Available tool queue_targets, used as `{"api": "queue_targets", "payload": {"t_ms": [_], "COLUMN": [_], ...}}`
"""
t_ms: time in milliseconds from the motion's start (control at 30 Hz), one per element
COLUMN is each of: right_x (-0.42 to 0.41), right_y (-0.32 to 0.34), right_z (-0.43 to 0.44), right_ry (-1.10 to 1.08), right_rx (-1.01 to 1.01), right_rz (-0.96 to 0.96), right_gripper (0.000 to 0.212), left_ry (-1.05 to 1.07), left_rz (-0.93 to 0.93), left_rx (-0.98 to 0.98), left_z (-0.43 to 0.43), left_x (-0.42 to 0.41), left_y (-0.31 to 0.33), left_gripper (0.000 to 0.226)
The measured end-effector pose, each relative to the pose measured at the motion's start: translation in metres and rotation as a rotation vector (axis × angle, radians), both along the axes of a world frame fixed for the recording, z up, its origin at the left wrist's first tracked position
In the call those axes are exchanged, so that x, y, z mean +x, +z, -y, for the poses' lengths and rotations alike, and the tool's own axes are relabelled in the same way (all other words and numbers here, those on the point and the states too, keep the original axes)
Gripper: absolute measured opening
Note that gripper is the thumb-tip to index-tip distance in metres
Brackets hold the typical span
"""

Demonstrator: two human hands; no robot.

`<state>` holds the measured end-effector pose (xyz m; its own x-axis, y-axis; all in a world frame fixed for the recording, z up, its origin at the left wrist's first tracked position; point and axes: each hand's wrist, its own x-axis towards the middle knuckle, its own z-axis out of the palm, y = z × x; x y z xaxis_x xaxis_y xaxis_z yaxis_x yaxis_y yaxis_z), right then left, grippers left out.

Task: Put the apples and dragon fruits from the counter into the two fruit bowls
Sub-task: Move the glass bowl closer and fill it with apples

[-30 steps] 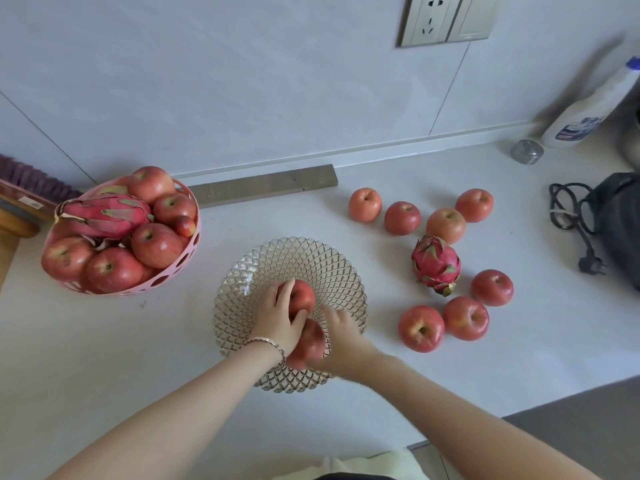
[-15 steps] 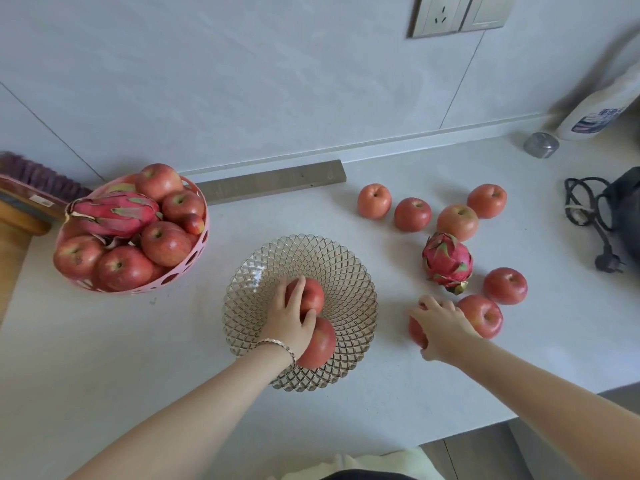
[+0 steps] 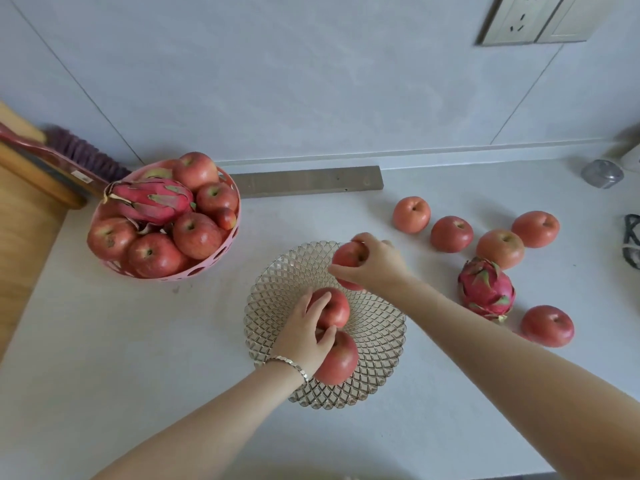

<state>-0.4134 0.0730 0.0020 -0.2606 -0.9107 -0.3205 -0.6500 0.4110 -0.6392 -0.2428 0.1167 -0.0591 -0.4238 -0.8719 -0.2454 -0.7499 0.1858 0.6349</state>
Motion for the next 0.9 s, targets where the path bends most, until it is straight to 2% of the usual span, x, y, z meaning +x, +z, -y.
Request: {"api": "queue_targets", "payload": {"t_ms": [133,300,367,467,533,633,800,900], "right_x": [0.033,0.055,0.058,0.054,0.049,0.044,0.046,0.056], "right_y": [-0.015,-0.036,-0.041,-0.045,-0.045,-0.044,-0.048,-0.051], "right_z": [0.028,0.032,0.030,0.030,0.030,0.025,0.005,0.008], "right_ry": [0.103,0.133,0.128,0.077,0.010,-0.050,-0.001,0.000], "right_rx": [0.101,0.090,0.082,0.137,0.157,0.101,-0.065,-0.042], "right_rz": [-0.151,-0.329,-0.273,-0.016,0.134,0.258,0.310,0.251], "right_gripper": [0.067,0.067,0.066,0.059,0.062,0.064,0.059,0.058], "left_ry": [0.014,-0.010,-0.009,-0.007,-0.008,0.000,0.002,-0.007], "left_rz": [0.002,0.021,0.016,0.017,0.012,0.013,0.016,0.058], "left_rx": [0.062,0.042,0.049,0.062,0.073,0.096,0.109,0.110], "left_z": [0.000,0.001,0.000,0.000,0.000,0.000,-0.001,-0.002], "left_x": [0.005,0.006,0.006,0.007,0.006,0.005,0.005,0.005], "left_y": [0.001,0.000,0.001,0.001,0.001,0.003,0.006,0.006], "left_gripper": [0.057,0.059,0.058,0.059,0.060,0.059,0.058,0.057]}}
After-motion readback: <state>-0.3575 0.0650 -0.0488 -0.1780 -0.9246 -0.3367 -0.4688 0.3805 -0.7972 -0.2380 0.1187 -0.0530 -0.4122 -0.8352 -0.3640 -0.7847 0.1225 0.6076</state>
